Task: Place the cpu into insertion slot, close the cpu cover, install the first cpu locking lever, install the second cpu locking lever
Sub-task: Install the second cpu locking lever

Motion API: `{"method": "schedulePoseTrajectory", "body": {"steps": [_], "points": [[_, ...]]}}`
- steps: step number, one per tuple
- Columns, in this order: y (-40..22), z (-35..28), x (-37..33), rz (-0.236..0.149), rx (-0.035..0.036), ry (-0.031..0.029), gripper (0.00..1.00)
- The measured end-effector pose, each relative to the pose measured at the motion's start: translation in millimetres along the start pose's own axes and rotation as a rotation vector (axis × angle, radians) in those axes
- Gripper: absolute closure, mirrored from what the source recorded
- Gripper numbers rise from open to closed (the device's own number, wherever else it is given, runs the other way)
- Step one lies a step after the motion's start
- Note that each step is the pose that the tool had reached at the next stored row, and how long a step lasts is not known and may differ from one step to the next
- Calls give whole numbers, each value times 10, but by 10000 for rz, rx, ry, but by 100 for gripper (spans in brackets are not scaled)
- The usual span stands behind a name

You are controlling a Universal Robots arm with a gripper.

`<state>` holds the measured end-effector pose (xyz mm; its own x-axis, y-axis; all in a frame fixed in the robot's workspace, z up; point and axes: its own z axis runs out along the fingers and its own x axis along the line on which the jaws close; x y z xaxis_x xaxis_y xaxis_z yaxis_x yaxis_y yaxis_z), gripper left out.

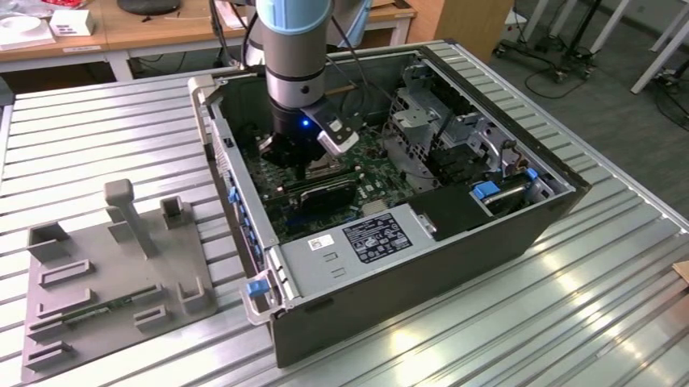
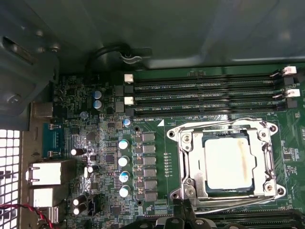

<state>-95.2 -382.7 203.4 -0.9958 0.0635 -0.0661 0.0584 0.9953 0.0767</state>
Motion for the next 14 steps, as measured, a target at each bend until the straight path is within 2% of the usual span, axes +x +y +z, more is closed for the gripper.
{"method": "schedulePoseTrajectory", "body": {"steps": [6, 11, 14], "points": [[1, 5, 1, 11, -133, 9, 90], [1, 10, 5, 24, -322, 19, 90], [0, 16, 8, 26, -367, 20, 90]]}}
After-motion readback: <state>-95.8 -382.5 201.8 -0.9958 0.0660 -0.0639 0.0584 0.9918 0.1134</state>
